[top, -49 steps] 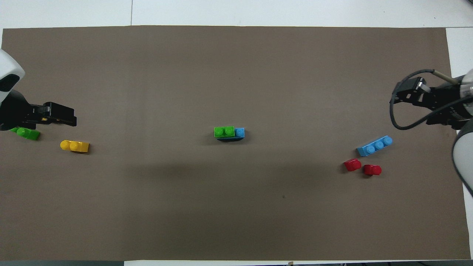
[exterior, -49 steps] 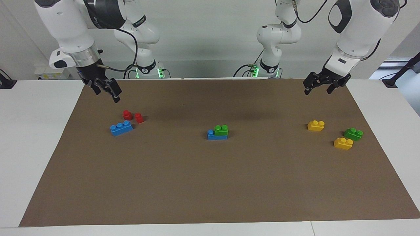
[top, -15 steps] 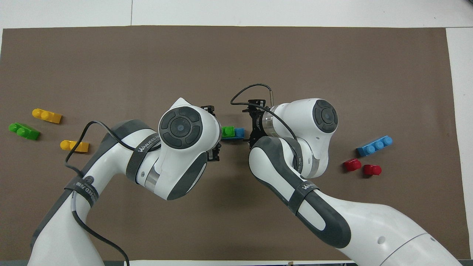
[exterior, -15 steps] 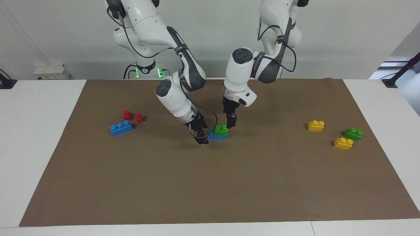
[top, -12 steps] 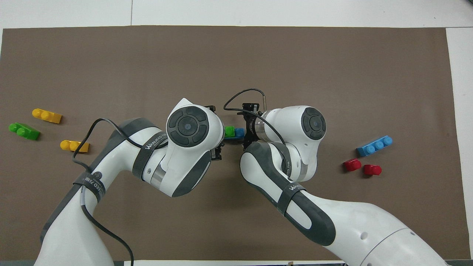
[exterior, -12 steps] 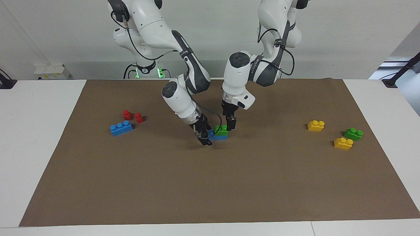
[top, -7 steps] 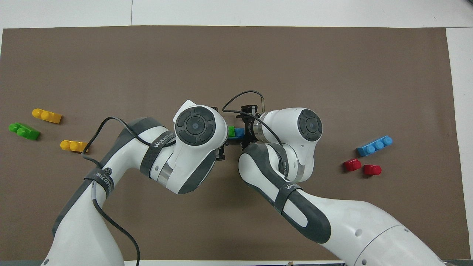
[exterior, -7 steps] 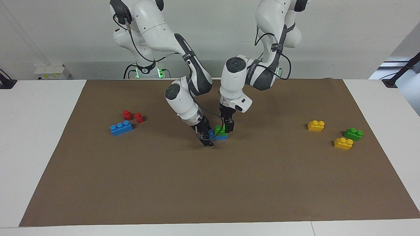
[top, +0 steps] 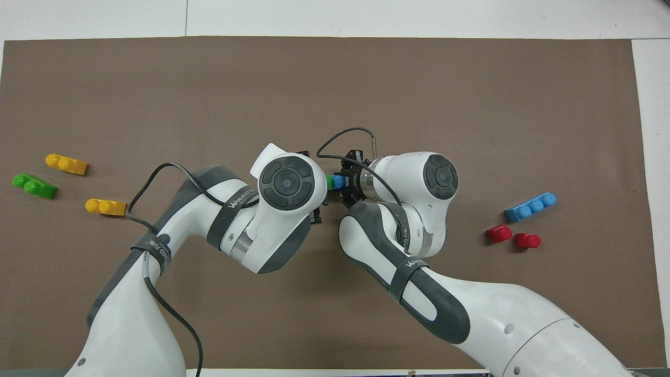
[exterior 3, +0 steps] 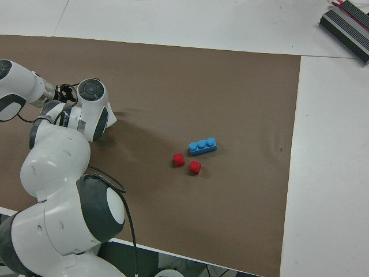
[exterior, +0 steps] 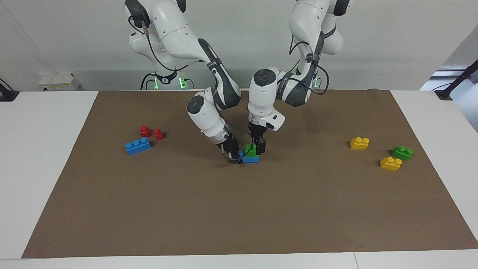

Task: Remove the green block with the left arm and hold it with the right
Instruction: 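Hold the green and blue bricks firmly with both grippers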

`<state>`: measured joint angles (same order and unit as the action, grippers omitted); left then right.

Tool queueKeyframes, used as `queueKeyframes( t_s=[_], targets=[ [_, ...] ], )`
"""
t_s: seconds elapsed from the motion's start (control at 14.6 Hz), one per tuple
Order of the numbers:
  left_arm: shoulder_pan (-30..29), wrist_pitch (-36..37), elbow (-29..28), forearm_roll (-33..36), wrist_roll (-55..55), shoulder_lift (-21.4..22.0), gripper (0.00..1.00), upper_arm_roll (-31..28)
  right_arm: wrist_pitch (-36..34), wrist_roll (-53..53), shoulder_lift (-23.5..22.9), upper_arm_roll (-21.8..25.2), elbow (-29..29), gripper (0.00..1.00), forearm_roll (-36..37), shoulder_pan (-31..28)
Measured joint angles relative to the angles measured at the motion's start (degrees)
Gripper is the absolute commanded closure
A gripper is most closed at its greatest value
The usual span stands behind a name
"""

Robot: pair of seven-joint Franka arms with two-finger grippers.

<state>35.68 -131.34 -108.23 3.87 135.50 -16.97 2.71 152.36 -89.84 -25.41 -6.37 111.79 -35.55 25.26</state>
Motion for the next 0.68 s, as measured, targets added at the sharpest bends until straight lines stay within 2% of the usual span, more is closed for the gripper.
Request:
queueKeyframes(
  t_s=[0.34,0.48,0.55,0.61,0.68],
  targets=[
    [0.2,-1.2,0.0,0.4,1.2,-0.3,0.0,0.0,0.0,0.0,0.0,0.0,0.0,1.0,0.0,0.0],
    [0.2,-1.7,-0.2,1.2,1.7,-0.6,0.05,0.0,0.0,0.0,0.0,0.0,0.0,1.0,0.0,0.0],
    [0.2,-1.8,-0.1,1.6,1.9,-0.9,0.11,0.0,0.0,0.0,0.0,0.0,0.0,1.0,0.0,0.0],
    [0.2,-1.9,-0.2,2.0,2.0,-1.1,0.24,0.0,0.0,0.0,0.0,0.0,0.0,1.0,0.0,0.0],
    [0.2,-1.9,-0.2,2.7,2.1,-1.2,0.47,0.0,0.0,0.0,0.0,0.0,0.0,1.0,0.0,0.0]
  ],
)
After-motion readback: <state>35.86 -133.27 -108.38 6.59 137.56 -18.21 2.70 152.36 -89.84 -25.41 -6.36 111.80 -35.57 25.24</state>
